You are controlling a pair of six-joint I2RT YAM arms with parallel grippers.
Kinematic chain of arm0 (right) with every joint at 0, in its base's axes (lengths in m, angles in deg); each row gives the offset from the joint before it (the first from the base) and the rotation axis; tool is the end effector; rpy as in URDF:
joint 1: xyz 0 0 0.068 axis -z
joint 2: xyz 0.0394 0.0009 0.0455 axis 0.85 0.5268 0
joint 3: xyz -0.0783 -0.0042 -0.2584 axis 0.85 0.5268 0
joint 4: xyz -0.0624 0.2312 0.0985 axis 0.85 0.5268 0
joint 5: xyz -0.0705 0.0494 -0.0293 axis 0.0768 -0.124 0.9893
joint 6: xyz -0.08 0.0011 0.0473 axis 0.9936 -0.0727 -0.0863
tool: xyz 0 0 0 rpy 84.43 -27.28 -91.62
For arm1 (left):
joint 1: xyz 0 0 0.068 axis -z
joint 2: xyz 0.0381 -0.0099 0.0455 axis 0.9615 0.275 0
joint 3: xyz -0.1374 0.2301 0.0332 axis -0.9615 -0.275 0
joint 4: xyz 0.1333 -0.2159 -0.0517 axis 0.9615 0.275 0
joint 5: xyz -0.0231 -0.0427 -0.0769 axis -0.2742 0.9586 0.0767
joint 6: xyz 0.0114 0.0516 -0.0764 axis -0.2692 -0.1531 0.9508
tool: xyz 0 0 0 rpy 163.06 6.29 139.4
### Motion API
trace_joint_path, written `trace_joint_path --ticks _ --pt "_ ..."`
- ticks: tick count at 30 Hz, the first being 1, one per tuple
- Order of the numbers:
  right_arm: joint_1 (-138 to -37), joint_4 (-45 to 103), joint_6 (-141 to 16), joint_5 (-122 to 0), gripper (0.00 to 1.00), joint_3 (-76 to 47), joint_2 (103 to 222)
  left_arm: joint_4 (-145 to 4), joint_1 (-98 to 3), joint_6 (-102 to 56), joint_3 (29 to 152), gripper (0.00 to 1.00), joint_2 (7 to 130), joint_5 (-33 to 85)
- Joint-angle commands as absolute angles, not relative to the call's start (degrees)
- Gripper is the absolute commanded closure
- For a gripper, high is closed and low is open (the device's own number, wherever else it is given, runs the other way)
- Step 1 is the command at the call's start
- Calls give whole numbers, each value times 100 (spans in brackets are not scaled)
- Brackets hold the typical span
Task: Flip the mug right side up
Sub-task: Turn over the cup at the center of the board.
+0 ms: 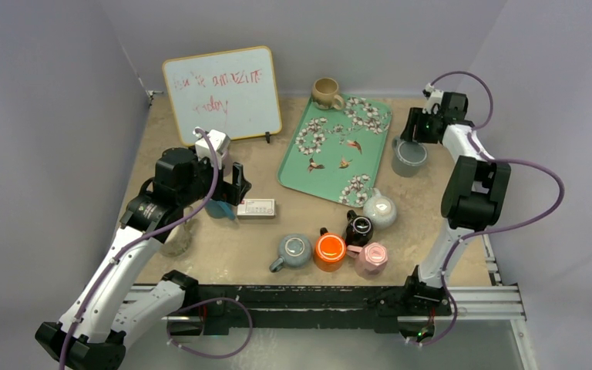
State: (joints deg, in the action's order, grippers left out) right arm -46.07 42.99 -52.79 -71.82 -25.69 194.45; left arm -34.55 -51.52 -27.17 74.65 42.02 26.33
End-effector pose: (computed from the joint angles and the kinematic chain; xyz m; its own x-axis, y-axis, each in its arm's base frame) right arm 0.4772 -0.0760 0.2035 -0.6277 0.0834 -0.7740 -0.0655 0.9851 0.1593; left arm 0.2007 -0.0972 0.3281 -0.4877 0.0554 -0.8713 0.4417 0.8765 -0.1915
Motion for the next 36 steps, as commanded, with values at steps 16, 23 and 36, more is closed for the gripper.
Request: trace_joint_path --ticks 16,23,36 --pt "-5182 4821 -3780 -6468 45 -3012 19199 -3541 -5172 -2758 7454 7 4093 2734" --pt "-5292 5528 -3481 -6182 43 -3573 19645 -3550 -5172 -2758 7455 7 4095 2762" --pt "-5468 6387 -3335 -5718 48 -4324 20349 -3559 -5172 -2758 7457 7 4129 2745"
